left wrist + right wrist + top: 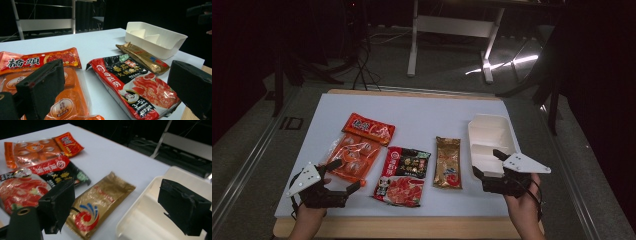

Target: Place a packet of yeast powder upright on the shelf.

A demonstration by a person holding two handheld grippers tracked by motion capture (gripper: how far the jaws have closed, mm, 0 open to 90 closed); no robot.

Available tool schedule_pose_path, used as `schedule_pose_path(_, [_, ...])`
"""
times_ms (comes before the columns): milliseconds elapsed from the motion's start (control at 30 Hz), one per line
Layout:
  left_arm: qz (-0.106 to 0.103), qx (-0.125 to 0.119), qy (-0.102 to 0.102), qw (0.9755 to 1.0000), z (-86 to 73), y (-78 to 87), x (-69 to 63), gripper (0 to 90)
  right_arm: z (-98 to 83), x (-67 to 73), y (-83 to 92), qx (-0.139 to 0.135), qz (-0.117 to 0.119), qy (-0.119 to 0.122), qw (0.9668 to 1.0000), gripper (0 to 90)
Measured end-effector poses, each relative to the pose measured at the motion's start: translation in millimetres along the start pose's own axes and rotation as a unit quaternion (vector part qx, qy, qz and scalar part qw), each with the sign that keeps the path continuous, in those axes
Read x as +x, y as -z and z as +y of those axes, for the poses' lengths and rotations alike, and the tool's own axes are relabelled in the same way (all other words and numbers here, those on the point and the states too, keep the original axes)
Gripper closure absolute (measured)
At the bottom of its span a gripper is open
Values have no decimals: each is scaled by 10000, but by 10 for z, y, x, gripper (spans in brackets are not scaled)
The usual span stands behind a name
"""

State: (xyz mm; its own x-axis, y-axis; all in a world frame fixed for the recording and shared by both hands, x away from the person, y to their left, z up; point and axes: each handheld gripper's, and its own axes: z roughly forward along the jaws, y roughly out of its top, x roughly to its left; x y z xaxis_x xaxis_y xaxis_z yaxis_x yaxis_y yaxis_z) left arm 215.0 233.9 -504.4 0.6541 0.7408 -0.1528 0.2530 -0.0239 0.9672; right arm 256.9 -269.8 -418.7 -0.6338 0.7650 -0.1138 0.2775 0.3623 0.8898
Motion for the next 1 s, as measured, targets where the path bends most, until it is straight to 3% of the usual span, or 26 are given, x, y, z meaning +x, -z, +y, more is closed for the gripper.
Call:
schedule_pose_path(233, [-20,14,15,10000,-5,-13,-8,17,201,-30,-18,48,-135,23,9999,135])
schedule_pose_path(300, [-33,52,-2,10000,-7,-16,-4,17,362,-63,-88,75,32,-16,10000,121])
schedule_pose_path(367, [-36,40,9,10000,-7,-18,-3,17,430,-81,-137,127,-30,35,9999,107])
schedule_pose_path(433, [-40,45,8,10000,-8,-18,-2,17,487,-104,-185,129,67,0,9999,102])
schedule_pose_path(600, [-58,69,1,10000,-10,-25,1,17,575,-121,-279,128,-6,126,9998,94])
schedule_pose_path(767, [-78,76,39,9999,-13,-31,-2,17,678,-139,-449,231,84,254,9994,95])
schedule_pose_path(1000, [-94,104,22,9999,-15,-32,7,17,806,-162,-674,408,137,254,9987,104])
